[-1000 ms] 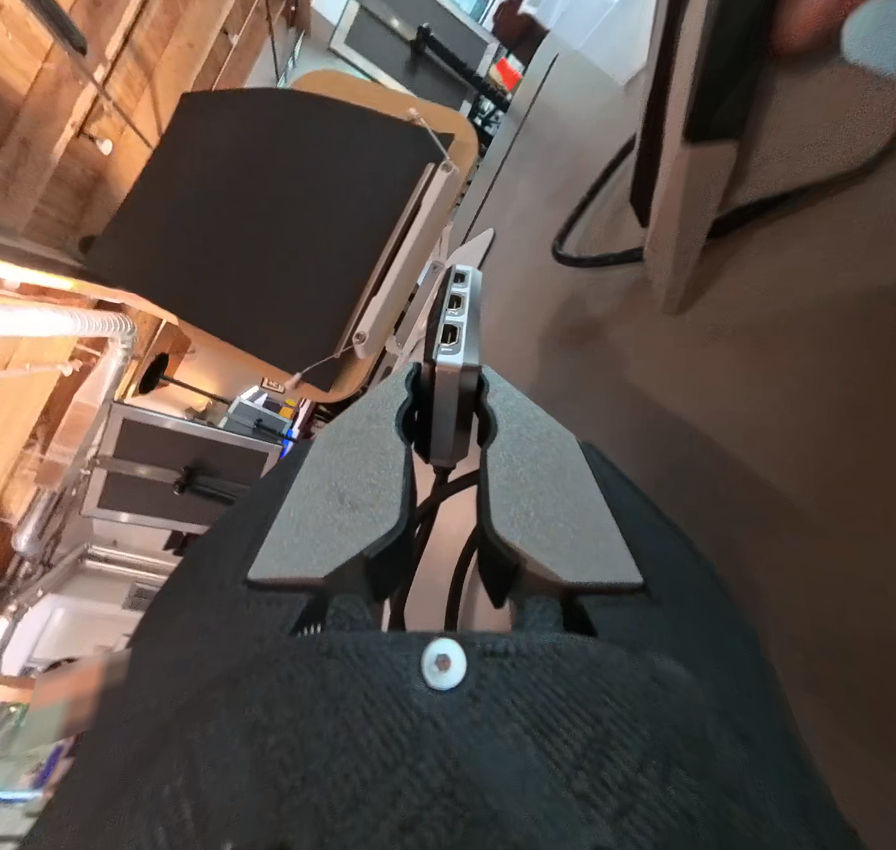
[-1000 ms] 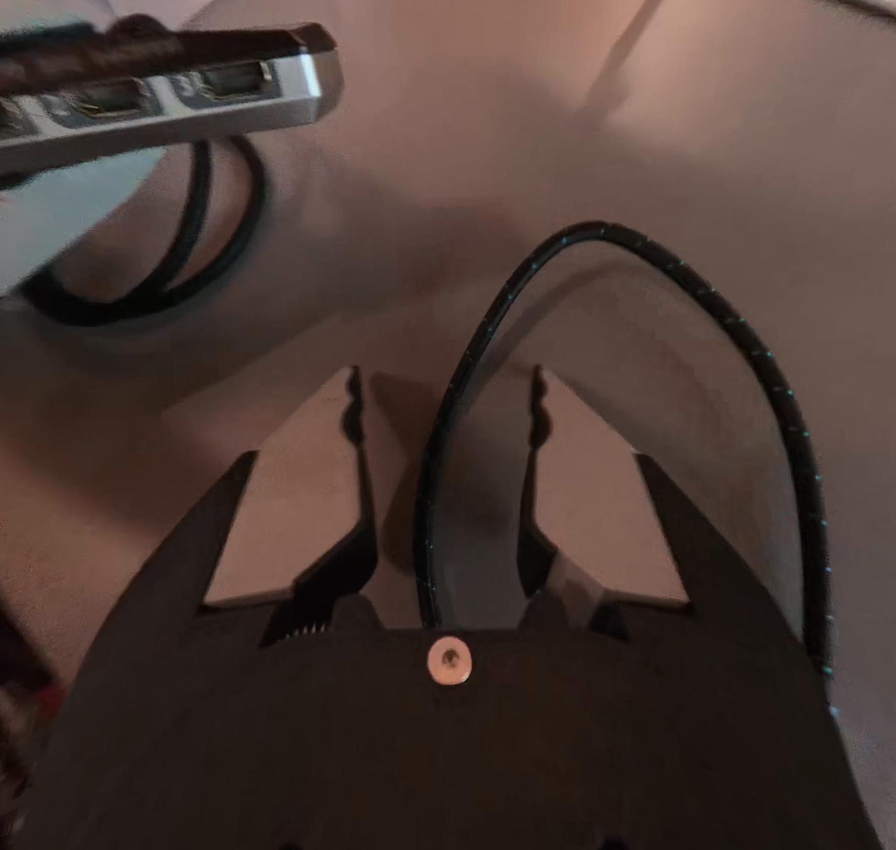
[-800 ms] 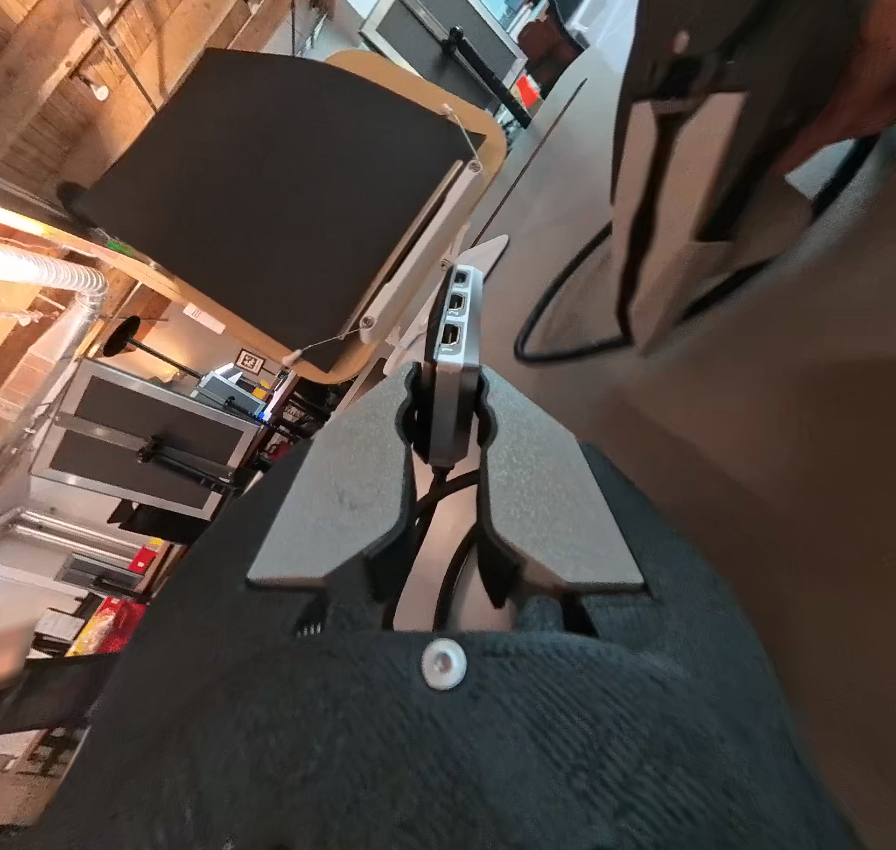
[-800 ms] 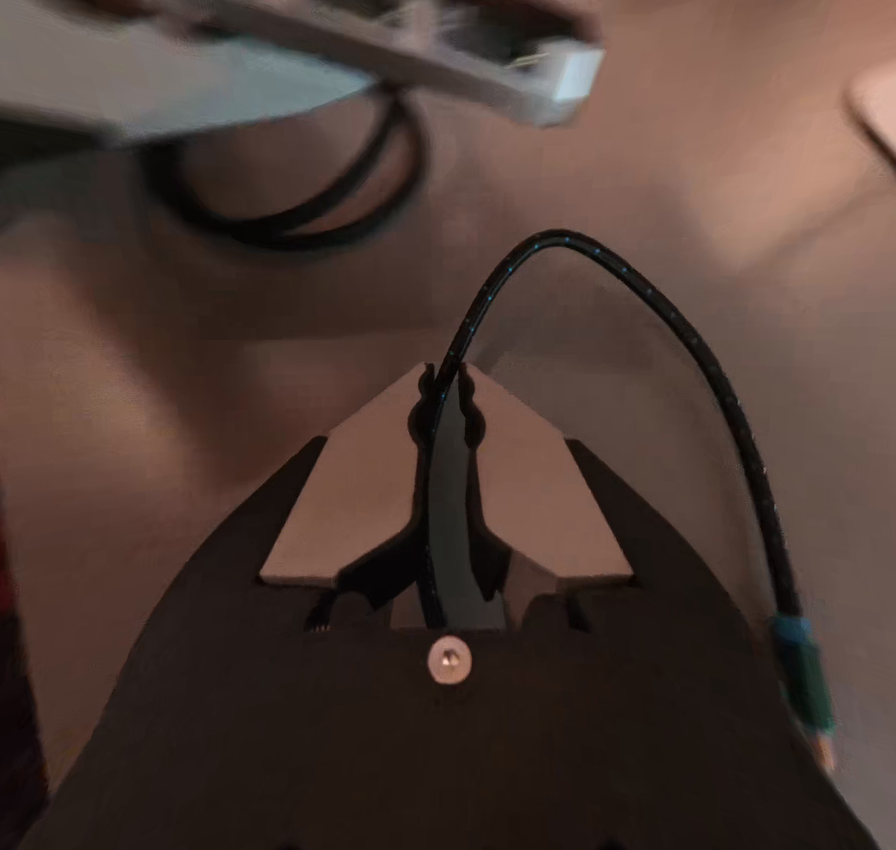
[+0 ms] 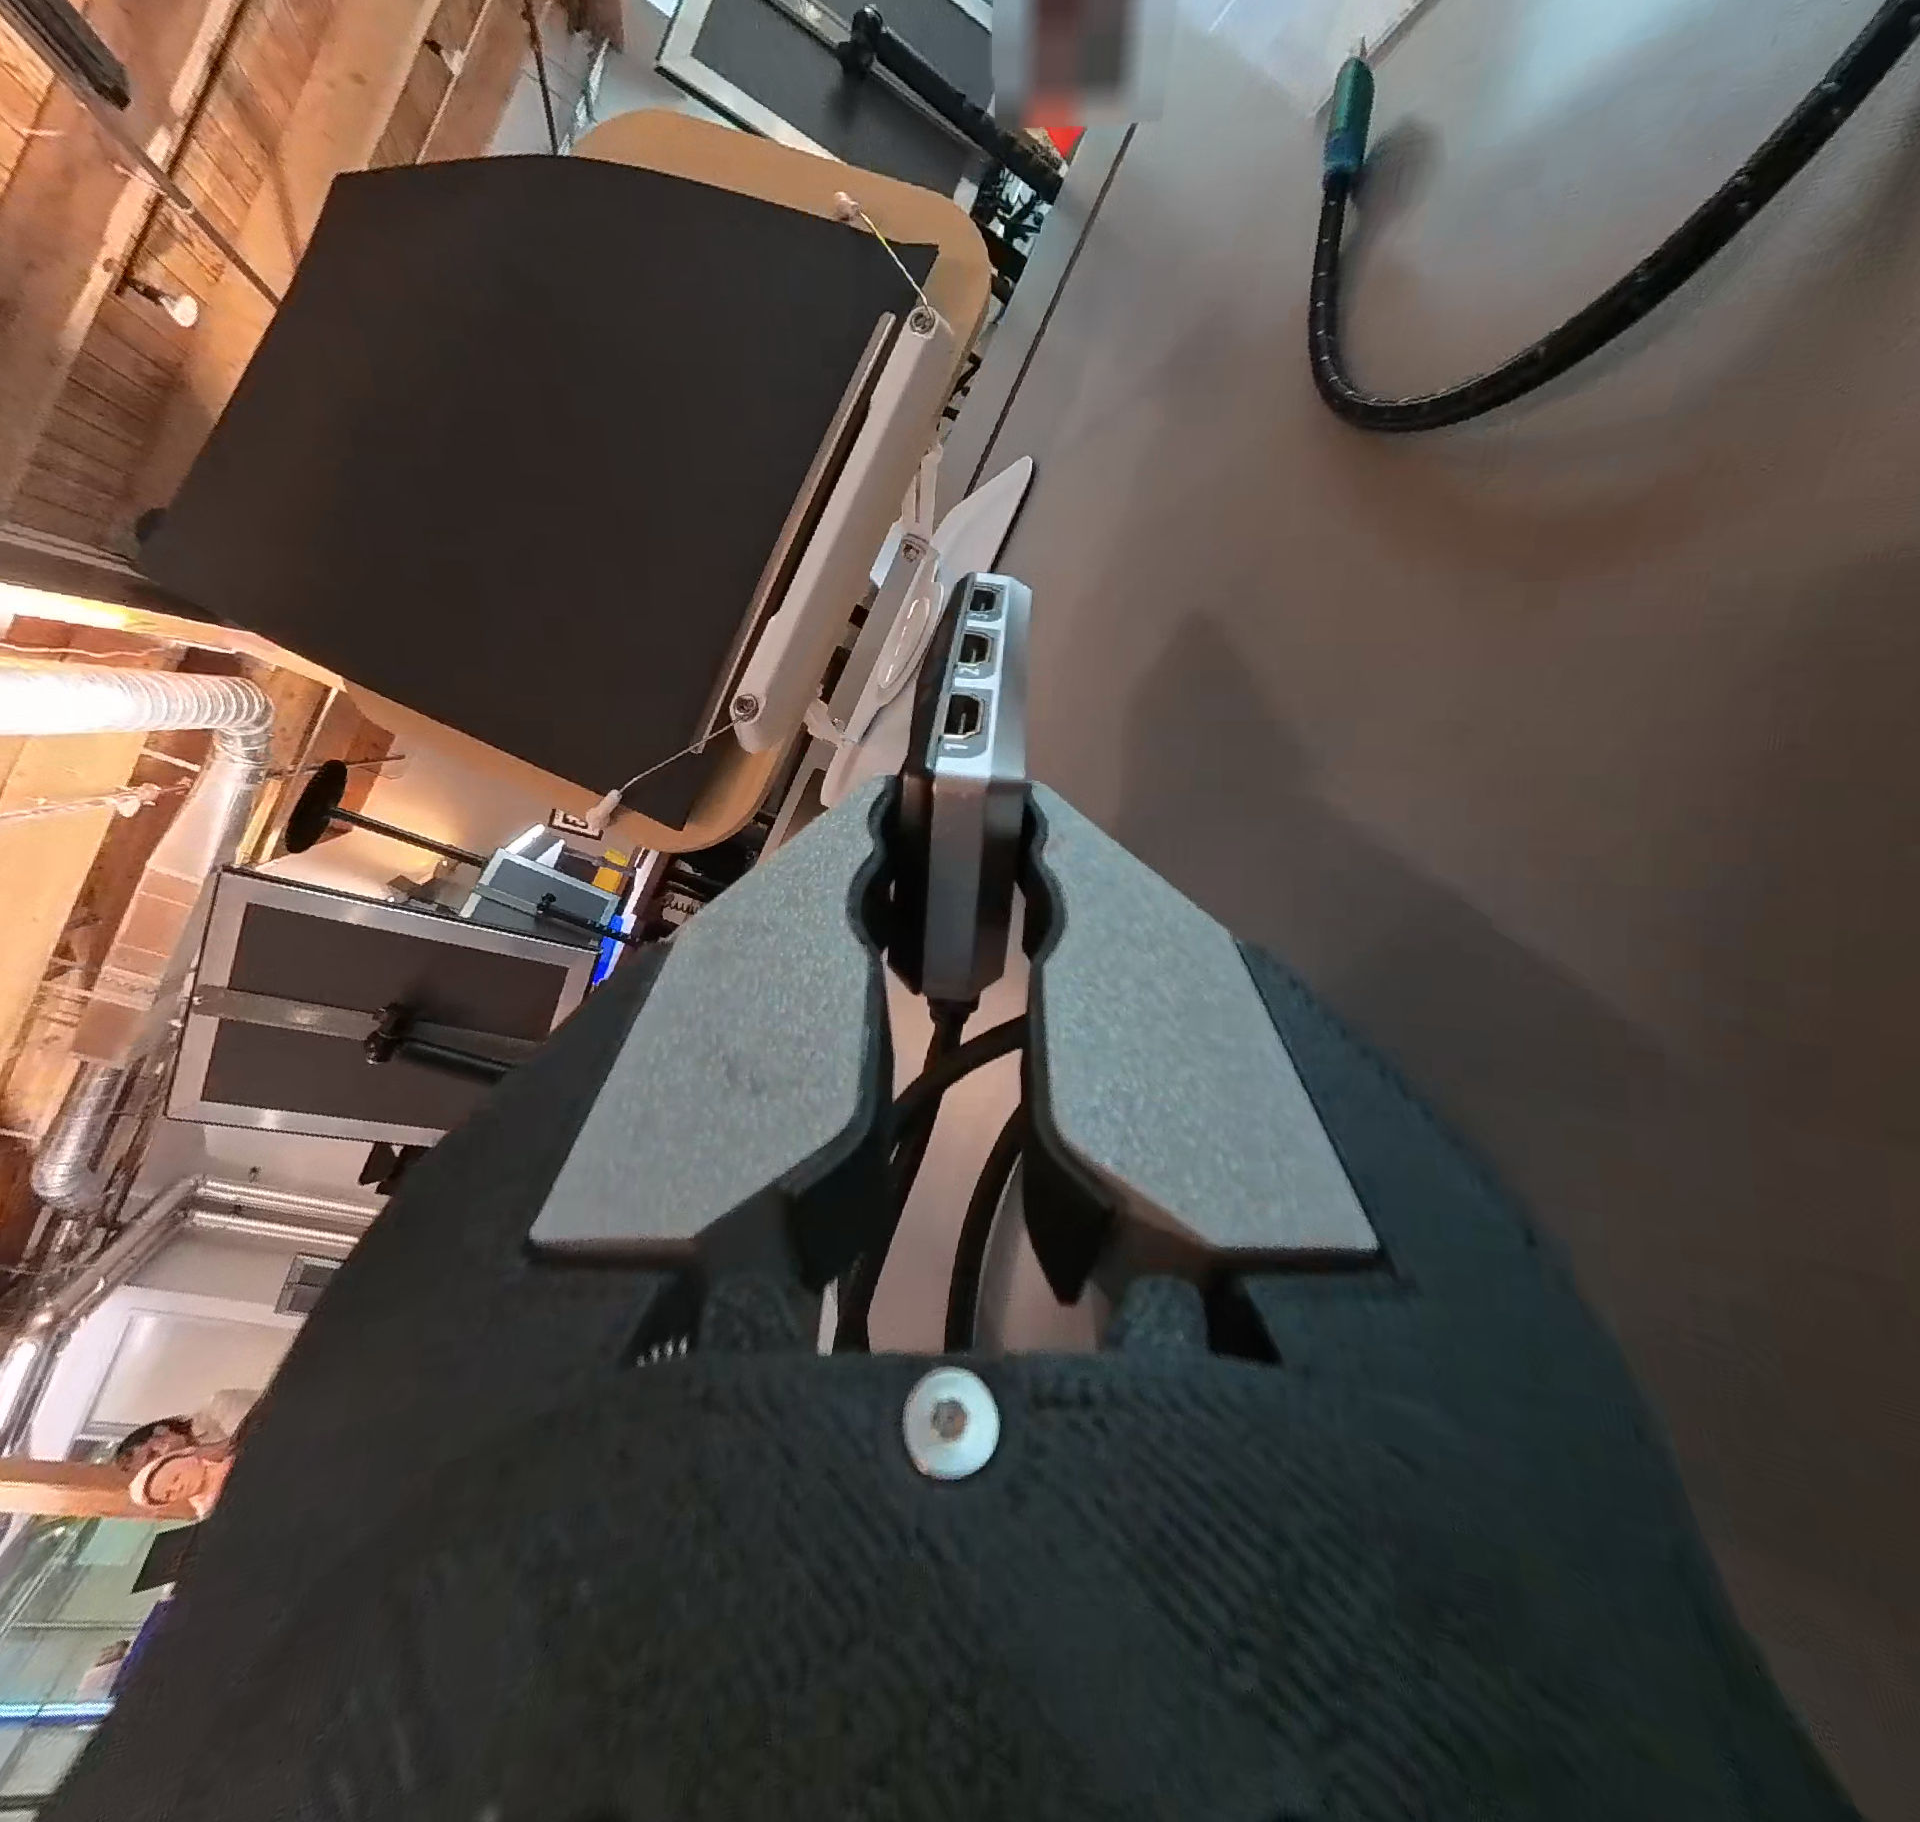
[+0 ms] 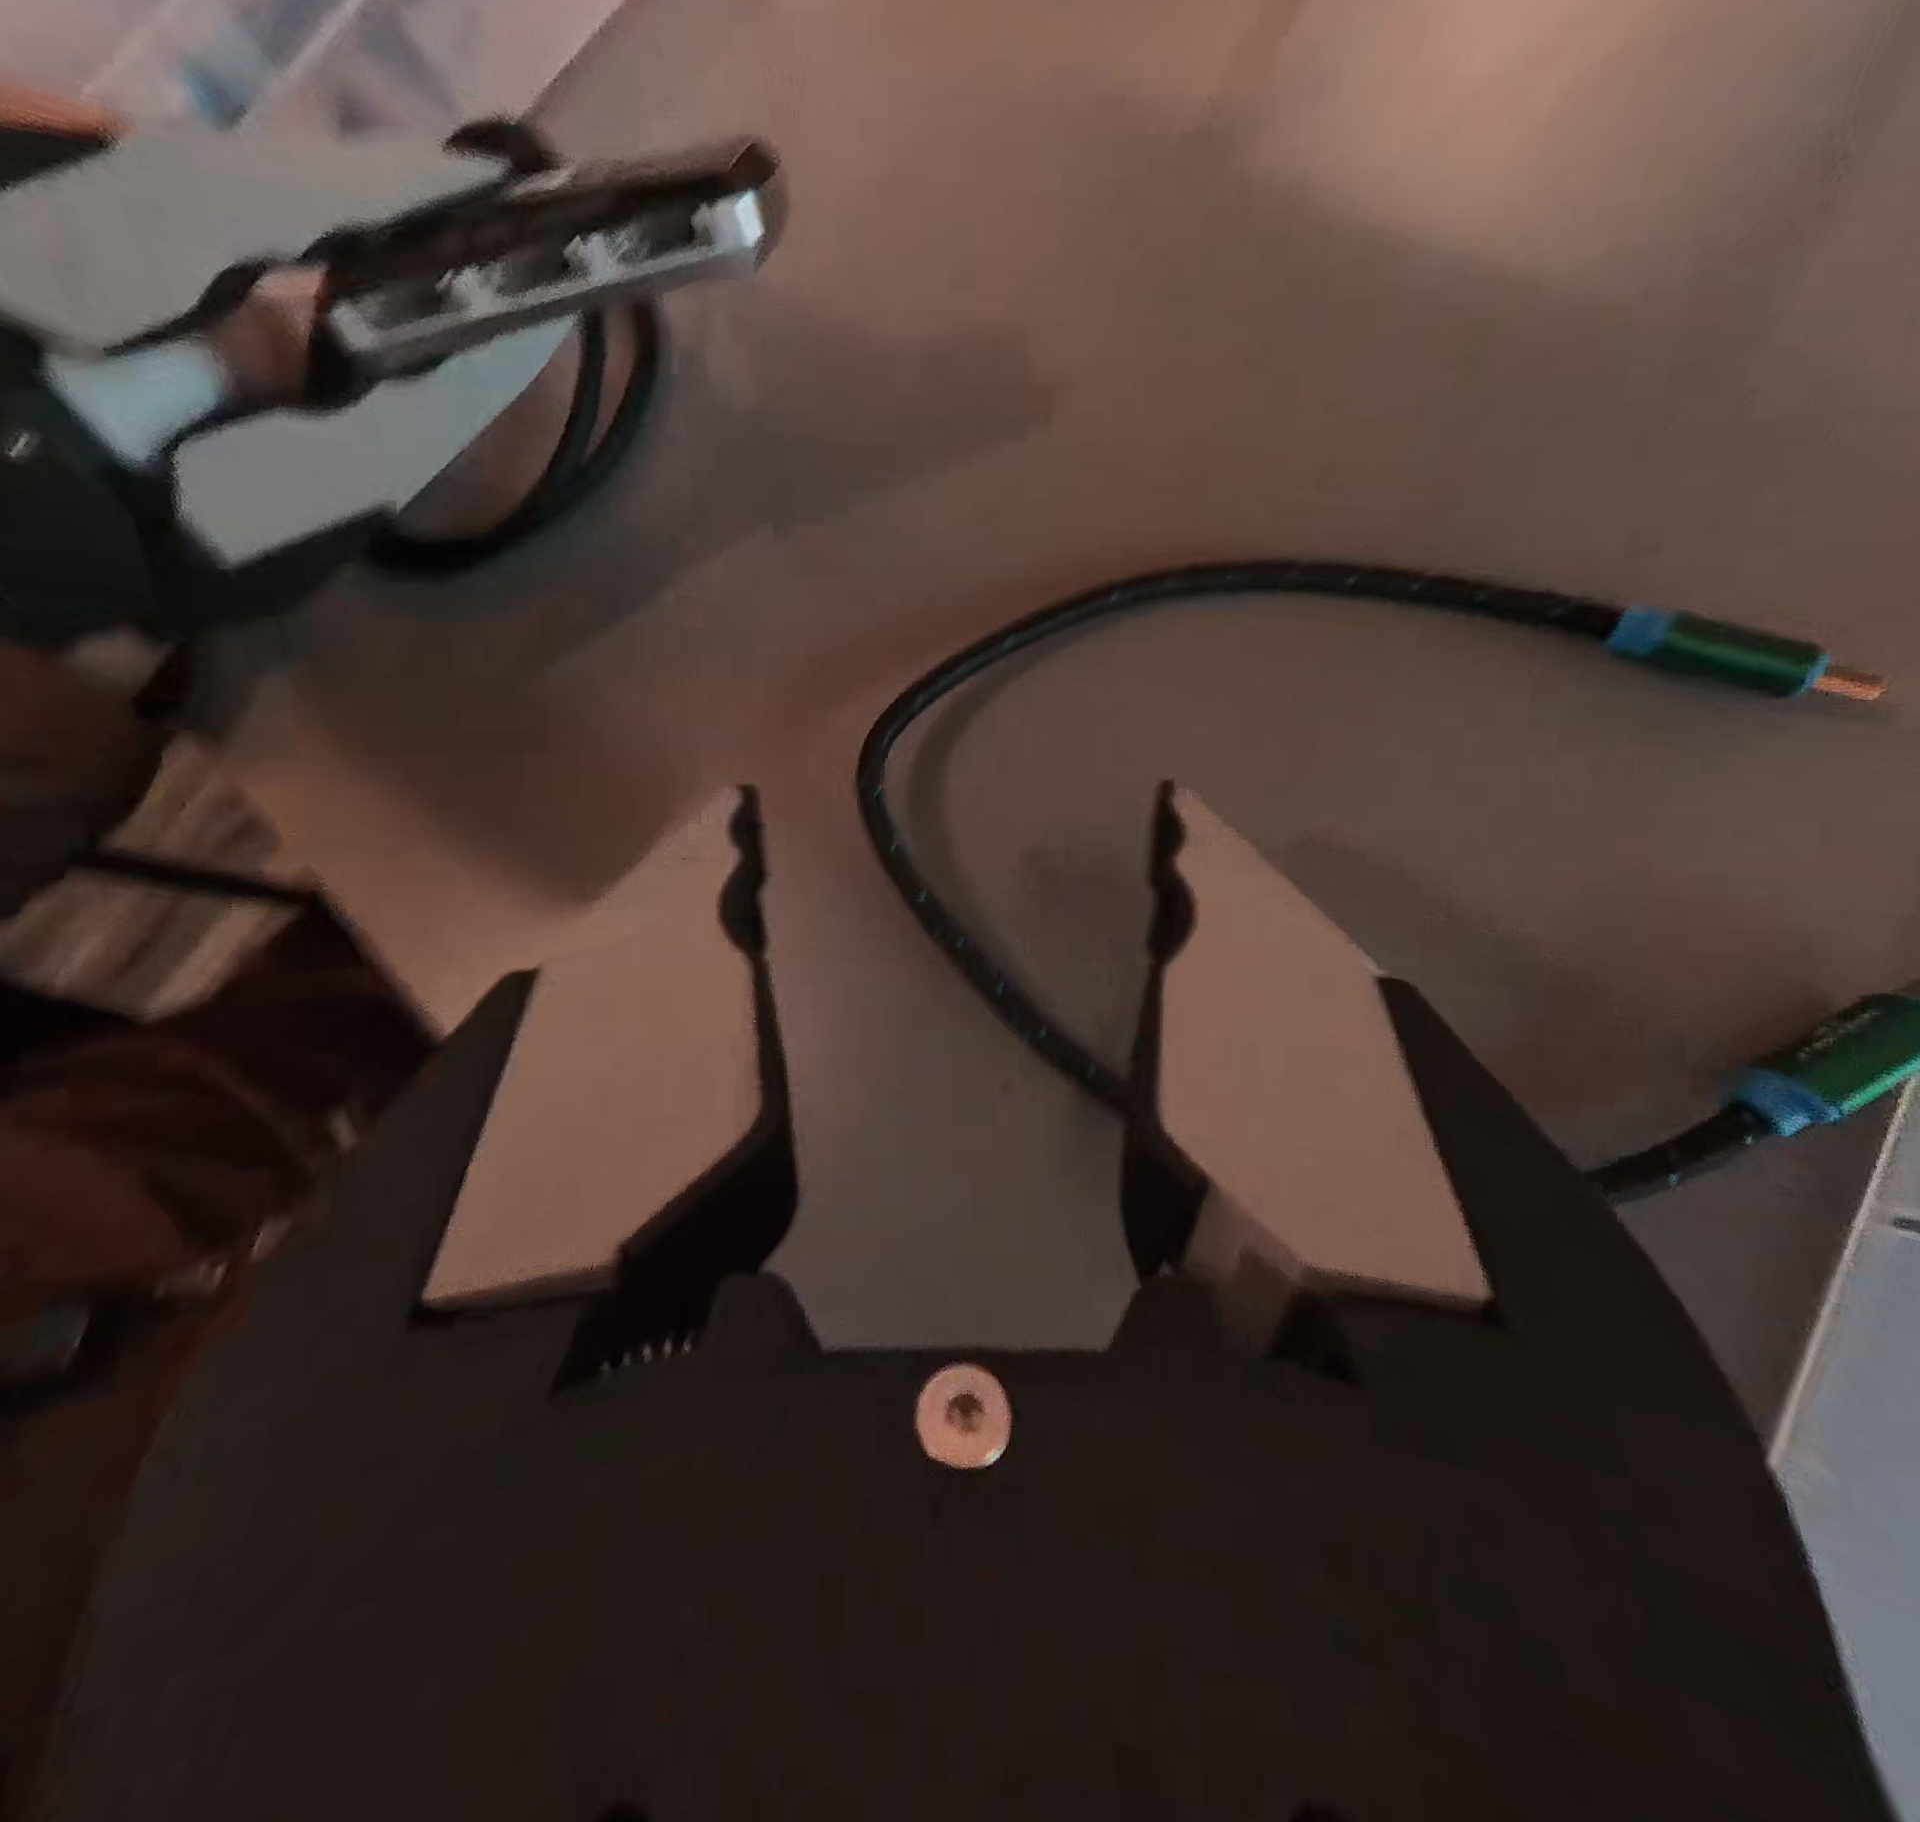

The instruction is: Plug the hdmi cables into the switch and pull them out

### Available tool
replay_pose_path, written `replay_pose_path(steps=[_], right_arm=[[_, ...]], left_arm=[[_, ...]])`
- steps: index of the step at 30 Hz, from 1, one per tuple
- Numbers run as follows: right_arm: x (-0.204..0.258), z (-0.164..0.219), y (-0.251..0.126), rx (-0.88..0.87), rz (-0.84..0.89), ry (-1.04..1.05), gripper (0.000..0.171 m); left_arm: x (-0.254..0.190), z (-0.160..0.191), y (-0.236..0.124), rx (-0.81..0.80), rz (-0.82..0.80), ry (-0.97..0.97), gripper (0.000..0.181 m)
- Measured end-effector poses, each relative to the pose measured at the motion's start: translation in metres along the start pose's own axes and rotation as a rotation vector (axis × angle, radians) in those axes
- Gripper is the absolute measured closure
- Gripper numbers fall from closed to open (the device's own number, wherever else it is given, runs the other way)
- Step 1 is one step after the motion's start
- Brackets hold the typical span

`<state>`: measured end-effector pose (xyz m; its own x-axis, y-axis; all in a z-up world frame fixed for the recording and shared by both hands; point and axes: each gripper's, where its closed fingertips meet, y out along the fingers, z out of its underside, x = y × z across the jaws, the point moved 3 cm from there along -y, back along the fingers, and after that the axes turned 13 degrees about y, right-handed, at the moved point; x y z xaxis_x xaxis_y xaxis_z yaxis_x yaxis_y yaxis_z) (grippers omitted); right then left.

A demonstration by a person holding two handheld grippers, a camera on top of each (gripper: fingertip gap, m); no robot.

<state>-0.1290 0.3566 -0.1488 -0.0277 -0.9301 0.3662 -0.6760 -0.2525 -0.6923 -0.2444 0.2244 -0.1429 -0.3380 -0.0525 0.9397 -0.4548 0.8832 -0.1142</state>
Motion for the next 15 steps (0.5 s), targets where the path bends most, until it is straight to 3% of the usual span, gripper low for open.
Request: replay_pose_path(steps=[3, 6, 10, 15], right_arm=[[-0.005, -0.015, 0.021, -0.092, 0.08, 0.072, 0.079], [-0.005, -0.013, 0.051, -0.068, 0.146, 0.064, 0.077], [-0.007, -0.009, 0.072, 0.033, 0.208, -0.085, 0.144], [0.022, 0.03, 0.045, 0.309, -0.022, -0.472, 0.149]], left_arm=[[0.002, 0.001, -0.001, -0.003, -0.004, -0.01, 0.162], [0.004, 0.001, -0.002, -0.008, -0.014, -0.018, 0.162], [0.005, 0.002, -0.003, -0.013, -0.013, -0.029, 0.162], [0.007, 0.002, -0.003, -0.021, -0.031, -0.009, 0.163]])
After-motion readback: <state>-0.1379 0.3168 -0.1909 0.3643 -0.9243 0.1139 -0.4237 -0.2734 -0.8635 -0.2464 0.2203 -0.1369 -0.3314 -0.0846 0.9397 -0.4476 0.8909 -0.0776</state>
